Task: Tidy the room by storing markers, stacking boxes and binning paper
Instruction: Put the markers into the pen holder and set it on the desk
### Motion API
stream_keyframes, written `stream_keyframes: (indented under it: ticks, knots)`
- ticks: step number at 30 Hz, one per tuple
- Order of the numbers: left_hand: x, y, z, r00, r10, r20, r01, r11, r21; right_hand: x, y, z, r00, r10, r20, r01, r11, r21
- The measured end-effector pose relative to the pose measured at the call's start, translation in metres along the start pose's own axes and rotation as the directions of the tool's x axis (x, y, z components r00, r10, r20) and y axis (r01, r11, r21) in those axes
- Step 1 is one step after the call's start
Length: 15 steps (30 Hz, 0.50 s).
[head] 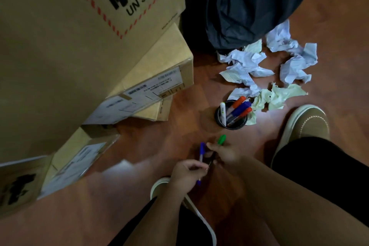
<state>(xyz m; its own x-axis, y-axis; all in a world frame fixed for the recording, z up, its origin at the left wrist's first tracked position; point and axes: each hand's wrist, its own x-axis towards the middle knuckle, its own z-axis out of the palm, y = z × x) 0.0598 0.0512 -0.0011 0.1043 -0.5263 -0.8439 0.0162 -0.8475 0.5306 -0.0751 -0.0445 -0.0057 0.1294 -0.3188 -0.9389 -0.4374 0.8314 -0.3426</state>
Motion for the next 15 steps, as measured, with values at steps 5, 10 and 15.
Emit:
stream_keyframes:
  ticks: [5,10,15]
  knots:
    - [-0.013,0.021,-0.009,0.996,0.003,-0.095,-0.014,0.993,-0.116,-0.025,-0.009,-0.007,0.988,-0.082,-0.130,0.096,0.989,0.111]
    - [-0.016,0.073,0.003,0.956,0.089,-0.280,-0.192,0.911,-0.364,-0.064,-0.016,-0.031,0.857,-0.356,-0.372,0.375,0.927,-0.022]
    - [-0.012,0.127,0.028,0.931,0.259,-0.256,-0.314,0.928,-0.202,-0.069,-0.045,-0.060,0.736,-0.375,-0.565,0.518,0.848,0.113]
